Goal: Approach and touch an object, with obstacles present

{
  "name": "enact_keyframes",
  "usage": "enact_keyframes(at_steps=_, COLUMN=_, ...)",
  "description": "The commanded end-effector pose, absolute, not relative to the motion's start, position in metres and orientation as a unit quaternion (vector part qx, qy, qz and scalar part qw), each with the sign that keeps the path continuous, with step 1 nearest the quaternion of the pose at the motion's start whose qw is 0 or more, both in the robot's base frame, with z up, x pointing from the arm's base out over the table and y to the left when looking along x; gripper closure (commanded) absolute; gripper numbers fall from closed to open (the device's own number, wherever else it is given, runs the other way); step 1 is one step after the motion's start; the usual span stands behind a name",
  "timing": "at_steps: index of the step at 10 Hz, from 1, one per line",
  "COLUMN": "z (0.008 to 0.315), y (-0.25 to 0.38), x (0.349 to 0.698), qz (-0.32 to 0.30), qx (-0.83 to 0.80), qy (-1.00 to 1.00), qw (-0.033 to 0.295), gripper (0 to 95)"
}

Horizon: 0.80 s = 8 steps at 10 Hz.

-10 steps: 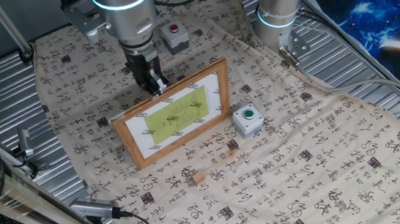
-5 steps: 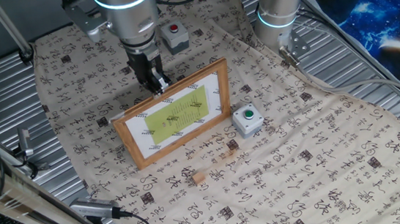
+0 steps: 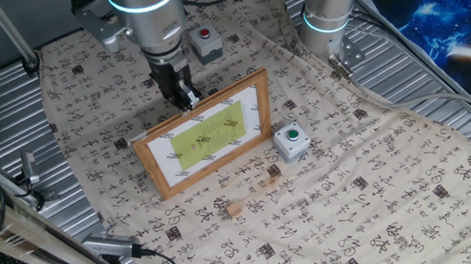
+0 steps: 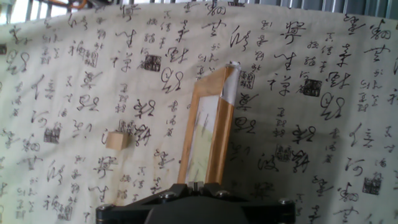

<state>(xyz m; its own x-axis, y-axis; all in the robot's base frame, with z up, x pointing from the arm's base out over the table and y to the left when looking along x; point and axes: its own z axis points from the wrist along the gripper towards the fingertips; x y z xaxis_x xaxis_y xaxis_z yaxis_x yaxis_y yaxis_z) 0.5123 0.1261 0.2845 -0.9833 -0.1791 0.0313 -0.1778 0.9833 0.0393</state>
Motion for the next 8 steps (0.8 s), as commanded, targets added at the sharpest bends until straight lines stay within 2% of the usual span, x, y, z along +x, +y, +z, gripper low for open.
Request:
enact_keyframes(at_steps=1, z=0.284, y=0.125, x=0.511, qz=-0.022, qx=0.035, qy=-0.999, qw=0.003, gripper=95.0)
enact_keyframes(at_steps=3, z=0.284, y=0.125, x=0.511, qz=-0.017, qx=0.005, qy=-1.0, qw=-0.012, gripper=95.0)
enact_keyframes(at_steps=8, z=0.294, y=0.1, x=0.514, qz=-0.01, qx=0.031, qy=-0.999, qw=-0.005, gripper=95.0)
